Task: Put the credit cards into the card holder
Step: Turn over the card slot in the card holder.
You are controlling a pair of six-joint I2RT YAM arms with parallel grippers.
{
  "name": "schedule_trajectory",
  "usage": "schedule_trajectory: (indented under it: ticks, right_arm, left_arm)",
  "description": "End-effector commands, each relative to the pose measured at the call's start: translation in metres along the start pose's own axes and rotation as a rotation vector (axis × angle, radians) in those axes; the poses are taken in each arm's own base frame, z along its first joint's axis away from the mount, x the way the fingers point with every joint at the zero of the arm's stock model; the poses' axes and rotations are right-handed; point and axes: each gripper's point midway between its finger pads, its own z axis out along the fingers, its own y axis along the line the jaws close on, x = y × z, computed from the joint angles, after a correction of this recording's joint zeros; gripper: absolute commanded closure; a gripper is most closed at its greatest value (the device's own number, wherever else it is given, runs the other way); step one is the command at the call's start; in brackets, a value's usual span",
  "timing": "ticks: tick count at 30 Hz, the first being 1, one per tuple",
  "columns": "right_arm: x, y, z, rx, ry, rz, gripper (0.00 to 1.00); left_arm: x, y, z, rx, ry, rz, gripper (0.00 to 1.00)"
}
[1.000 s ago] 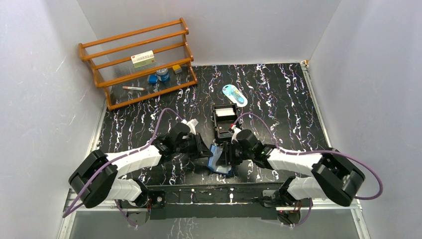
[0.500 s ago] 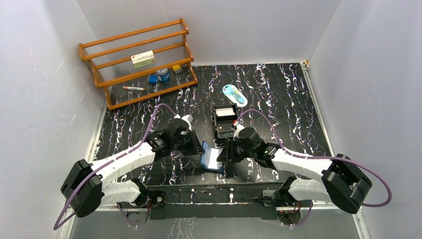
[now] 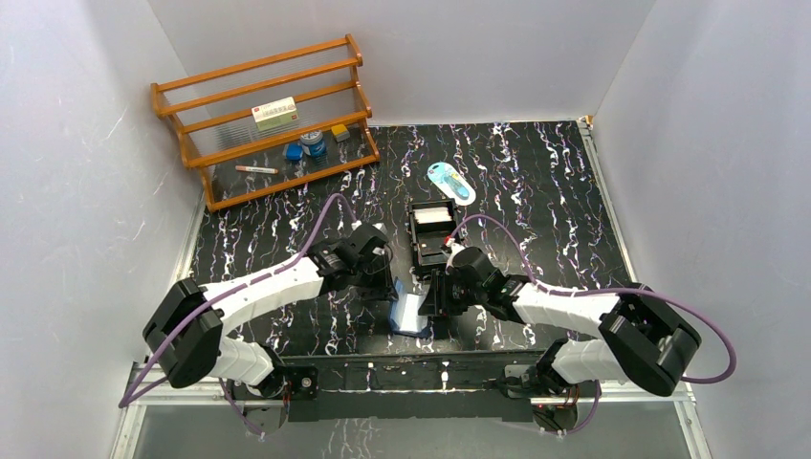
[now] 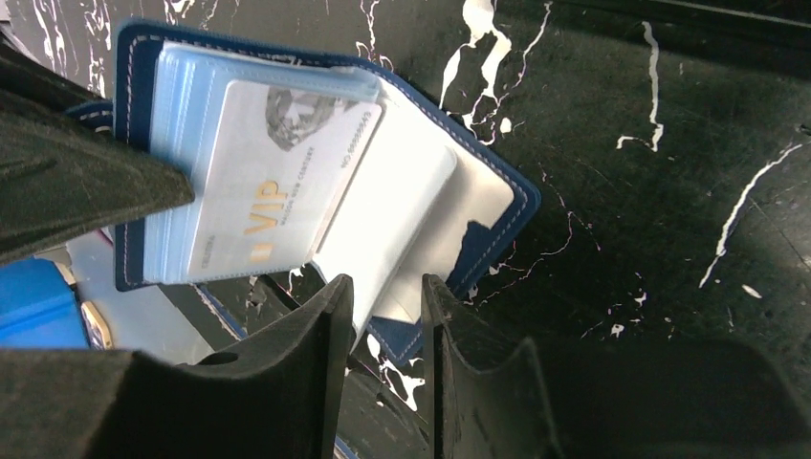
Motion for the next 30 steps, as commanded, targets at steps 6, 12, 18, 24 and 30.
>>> schedule_trajectory:
  ticks: [6, 12, 18, 24, 30]
  right_arm:
    - [-0.003, -0.006, 0.006, -0.004, -0.028, -0.013, 0.62]
    - [0.002, -0.013, 0.01, 0.012, -0.021, -0.007, 0.64]
    - [0.002, -0.014, 0.012, 0.009, -0.026, 0.0, 0.66]
    - [0.004, -0.012, -0.002, 0.027, -0.022, 0.004, 0.62]
    - [-0.017, -0.003, -0.044, 0.067, -0.13, -0.035, 0.52]
  left_arm:
    - [0.0, -0.042, -0.007, 0.169, 0.009, -0.001, 1.0]
    - [0.003, -0.056, -0.008, 0.265, 0.009, -0.008, 1.0]
    - [0.009, -0.06, -0.008, 0.32, 0.02, 0.002, 1.0]
    - [0.014, -0.032, 0.002, 0.204, 0.012, -0.018, 1.0]
    - [0.015, -0.016, 0.004, 0.138, -0.008, -0.068, 1.0]
